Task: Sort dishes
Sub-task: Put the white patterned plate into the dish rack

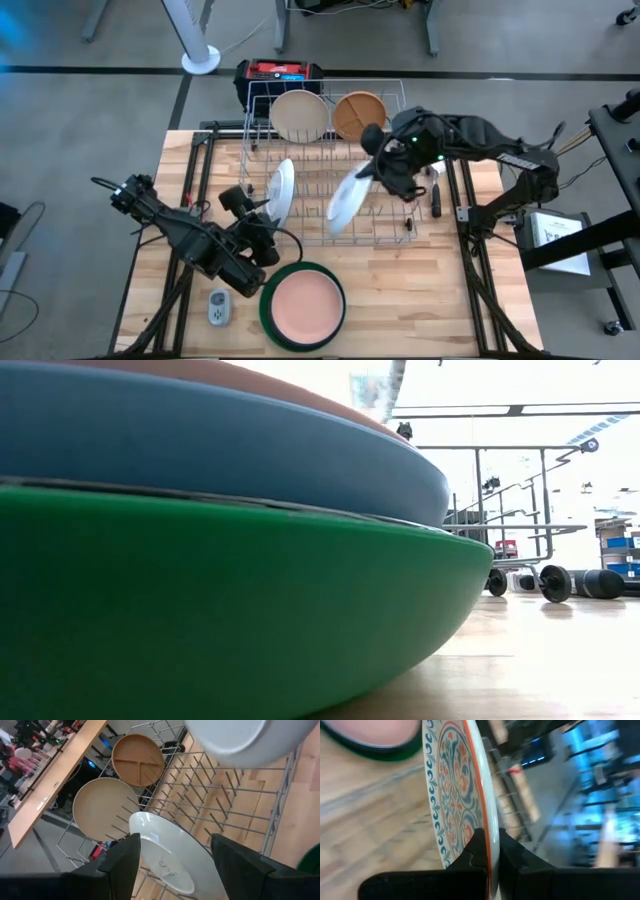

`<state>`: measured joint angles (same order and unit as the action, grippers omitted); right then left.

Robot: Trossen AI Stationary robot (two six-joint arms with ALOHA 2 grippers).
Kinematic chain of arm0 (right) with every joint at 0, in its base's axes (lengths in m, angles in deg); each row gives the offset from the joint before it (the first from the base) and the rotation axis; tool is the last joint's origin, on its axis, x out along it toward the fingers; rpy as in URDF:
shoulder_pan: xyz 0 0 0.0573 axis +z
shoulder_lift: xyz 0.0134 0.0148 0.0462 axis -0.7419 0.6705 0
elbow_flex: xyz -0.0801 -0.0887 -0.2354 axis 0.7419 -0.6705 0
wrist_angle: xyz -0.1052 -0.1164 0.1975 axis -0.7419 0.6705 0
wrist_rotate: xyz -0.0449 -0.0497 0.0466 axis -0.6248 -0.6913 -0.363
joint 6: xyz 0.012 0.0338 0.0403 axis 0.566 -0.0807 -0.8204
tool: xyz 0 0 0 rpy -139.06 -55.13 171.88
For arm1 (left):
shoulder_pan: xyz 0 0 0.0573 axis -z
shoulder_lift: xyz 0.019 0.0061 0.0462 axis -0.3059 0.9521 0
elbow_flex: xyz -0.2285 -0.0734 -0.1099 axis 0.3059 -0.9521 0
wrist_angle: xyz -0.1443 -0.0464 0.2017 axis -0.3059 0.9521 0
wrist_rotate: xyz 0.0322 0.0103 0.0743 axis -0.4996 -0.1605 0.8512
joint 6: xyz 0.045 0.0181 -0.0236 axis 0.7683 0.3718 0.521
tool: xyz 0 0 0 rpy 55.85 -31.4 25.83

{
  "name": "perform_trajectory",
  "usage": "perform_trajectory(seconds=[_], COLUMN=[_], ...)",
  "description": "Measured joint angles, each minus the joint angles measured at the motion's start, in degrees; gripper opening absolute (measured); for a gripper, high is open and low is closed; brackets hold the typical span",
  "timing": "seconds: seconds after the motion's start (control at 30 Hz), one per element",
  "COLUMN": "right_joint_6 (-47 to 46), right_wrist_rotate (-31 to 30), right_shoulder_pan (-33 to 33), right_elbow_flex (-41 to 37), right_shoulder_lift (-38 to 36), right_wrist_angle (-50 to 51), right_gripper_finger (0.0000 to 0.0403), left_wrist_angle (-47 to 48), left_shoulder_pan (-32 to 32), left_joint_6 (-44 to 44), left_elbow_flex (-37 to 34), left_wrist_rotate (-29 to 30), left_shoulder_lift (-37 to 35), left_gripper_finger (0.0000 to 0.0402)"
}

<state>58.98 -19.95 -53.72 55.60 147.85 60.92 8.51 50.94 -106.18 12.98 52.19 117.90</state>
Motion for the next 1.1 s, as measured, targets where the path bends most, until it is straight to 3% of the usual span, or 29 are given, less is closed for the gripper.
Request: perform_trajectory(seconds=[0.13,0.27,0.47,0.67,1.1], right_joint_6=[-2.38,-1.53,10.48,15.68,24.49], right_wrist_rotate=[1.82,2.09,-1.07,-3.97,-4.07], right_shoulder_pan=[-1.80,-3.32,-4.07,-4.24,-6.50], right_elbow_flex=[3.42,4.24,1.00,-1.64,-2.44], right_shoulder_lift=[0.03,0.03,0.00,-0.02,0.00], right_wrist_angle=[9.73,13.42,17.33,16.01,11.33], right_gripper_finger=[0.0000,0.0000,0.0000,0.0000,0.0000], left_wrist_angle=[0.00,0.00,0.00,0.00,0.00], left_shoulder_pan=[0.08,0.09,0.09,0.22,0.76], left_joint_6=[0.00,0.00,0.39,0.39,1.23], left_elbow_flex=[0.00,0.00,0.00,-0.07,-0.11], left_wrist_rotate=[0.00,0.02,0.06,0.08,0.47], left_shoulder_lift=[0.00,0.00,0.00,0.00,0.02], left_gripper_finger=[0.0231,0.0231,0.0231,0.0231,0.0231])
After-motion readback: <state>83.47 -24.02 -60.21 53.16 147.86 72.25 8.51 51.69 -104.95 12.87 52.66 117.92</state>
